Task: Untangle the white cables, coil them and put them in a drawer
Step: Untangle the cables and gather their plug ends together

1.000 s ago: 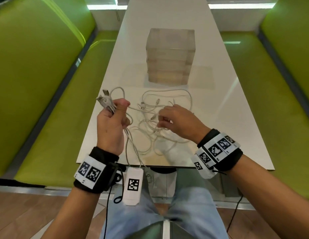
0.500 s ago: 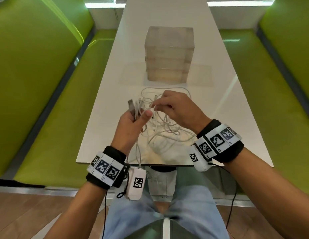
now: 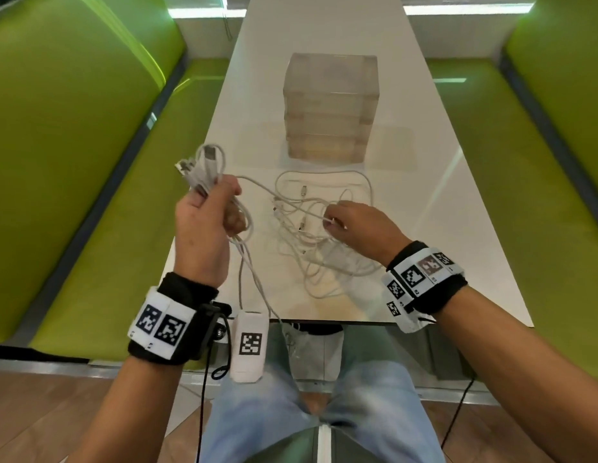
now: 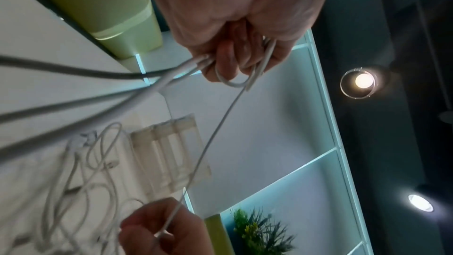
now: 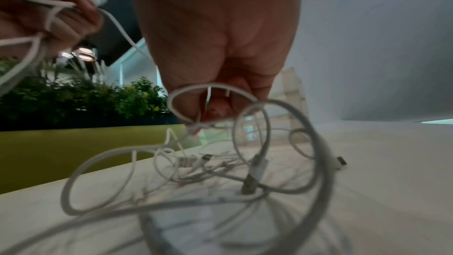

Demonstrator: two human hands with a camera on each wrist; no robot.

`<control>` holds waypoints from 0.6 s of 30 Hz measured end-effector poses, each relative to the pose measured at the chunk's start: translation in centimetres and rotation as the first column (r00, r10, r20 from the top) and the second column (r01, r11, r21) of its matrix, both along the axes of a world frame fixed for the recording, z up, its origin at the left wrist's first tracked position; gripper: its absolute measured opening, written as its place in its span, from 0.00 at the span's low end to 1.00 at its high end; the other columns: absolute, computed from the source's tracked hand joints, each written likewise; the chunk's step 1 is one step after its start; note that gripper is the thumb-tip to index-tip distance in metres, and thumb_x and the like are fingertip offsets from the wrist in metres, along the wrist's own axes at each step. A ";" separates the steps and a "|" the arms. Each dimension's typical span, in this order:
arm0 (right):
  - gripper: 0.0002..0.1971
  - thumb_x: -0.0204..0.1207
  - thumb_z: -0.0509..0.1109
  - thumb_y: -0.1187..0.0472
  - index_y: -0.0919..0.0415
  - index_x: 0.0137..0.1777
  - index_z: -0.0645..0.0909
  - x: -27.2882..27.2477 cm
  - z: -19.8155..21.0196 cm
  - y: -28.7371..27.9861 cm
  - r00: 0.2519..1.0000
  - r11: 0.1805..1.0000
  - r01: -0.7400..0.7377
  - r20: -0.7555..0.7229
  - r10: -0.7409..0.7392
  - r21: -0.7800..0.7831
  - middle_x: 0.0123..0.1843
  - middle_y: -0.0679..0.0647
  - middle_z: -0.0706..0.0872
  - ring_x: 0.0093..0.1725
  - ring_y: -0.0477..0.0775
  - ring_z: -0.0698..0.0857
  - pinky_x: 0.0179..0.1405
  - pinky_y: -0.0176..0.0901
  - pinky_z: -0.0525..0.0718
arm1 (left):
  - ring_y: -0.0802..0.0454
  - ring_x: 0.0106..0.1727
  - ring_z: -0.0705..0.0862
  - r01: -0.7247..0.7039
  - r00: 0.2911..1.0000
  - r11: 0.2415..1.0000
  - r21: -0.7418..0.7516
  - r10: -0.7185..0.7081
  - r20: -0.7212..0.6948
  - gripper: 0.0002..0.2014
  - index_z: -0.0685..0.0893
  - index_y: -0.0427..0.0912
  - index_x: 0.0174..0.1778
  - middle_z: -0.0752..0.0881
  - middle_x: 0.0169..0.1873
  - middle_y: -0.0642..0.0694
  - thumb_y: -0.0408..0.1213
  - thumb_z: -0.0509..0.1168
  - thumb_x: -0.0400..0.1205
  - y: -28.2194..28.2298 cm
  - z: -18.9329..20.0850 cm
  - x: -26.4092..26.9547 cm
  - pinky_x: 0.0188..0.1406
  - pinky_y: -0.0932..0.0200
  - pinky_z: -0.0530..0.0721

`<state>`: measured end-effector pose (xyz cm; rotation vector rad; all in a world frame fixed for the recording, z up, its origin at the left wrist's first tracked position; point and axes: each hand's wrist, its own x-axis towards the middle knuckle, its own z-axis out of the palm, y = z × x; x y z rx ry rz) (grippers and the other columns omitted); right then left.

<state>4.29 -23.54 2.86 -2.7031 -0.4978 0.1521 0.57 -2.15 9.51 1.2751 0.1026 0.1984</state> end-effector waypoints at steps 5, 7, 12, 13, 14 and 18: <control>0.08 0.80 0.65 0.62 0.61 0.47 0.85 0.9 1.2 -1.4 1.000 0.961 0.017 0.009 -0.020 0.277 0.40 0.47 0.85 0.41 0.46 0.82 0.42 0.42 0.79 | 0.58 0.19 0.62 -0.172 0.985 0.985 -0.012 0.171 -0.022 0.13 0.74 0.44 0.31 0.66 0.16 0.56 0.29 0.62 0.81 2.0 -0.8 0.5 0.20 0.62 0.63; 0.11 0.80 0.62 0.68 0.60 0.52 0.87 0.7 1.7 -1.3 1.000 0.921 0.012 0.014 -0.019 0.389 0.36 0.43 0.87 0.37 0.41 0.83 0.41 0.31 0.78 | 0.59 0.21 0.67 -0.139 0.985 0.973 0.183 0.155 -0.073 0.10 0.78 0.43 0.33 0.70 0.19 0.55 0.32 0.64 0.82 1.6 -1.7 0.3 0.22 0.63 0.69; 0.13 0.79 0.65 0.64 0.56 0.61 0.85 -0.2 3.6 1.1 0.991 0.965 -0.108 0.109 0.083 0.241 0.44 0.41 0.90 0.38 0.41 0.82 0.45 0.39 0.81 | 0.60 0.24 0.69 0.156 0.985 0.885 0.439 -0.105 -0.139 0.07 0.84 0.37 0.41 0.74 0.24 0.53 0.36 0.66 0.82 -2.4 -3.5 -0.5 0.27 0.61 0.72; 0.12 0.79 0.64 0.61 0.57 0.59 0.86 -0.5 4.0 1.5 0.987 0.971 -0.124 0.129 0.099 0.204 0.46 0.48 0.92 0.40 0.45 0.83 0.44 0.44 0.81 | 0.61 0.24 0.70 0.191 0.980 0.880 0.434 -0.145 -0.137 0.07 0.84 0.35 0.44 0.75 0.23 0.55 0.36 0.67 0.82 -3.0 -3.7 -0.6 0.28 0.61 0.72; 0.12 0.80 0.63 0.60 0.58 0.56 0.86 -0.7 4.3 1.9 0.982 0.978 -0.137 0.151 0.114 0.156 0.46 0.53 0.92 0.41 0.52 0.86 0.42 0.48 0.81 | 0.61 0.25 0.71 0.222 0.974 0.873 0.435 -0.179 -0.138 0.07 0.84 0.35 0.47 0.77 0.24 0.57 0.37 0.67 0.81 -3.4 -3.8 -0.7 0.29 0.61 0.72; 0.11 0.81 0.62 0.59 0.62 0.47 0.84 -1.0 4.7 2.5 0.974 0.986 -0.139 0.190 0.120 0.089 0.42 0.60 0.88 0.42 0.64 0.84 0.36 0.51 0.76 | 0.62 0.24 0.72 0.270 0.962 0.809 0.522 -0.245 -0.119 0.03 0.84 0.44 0.47 0.78 0.21 0.61 0.39 0.67 0.82 -3.5 -3.9 -0.7 0.30 0.59 0.73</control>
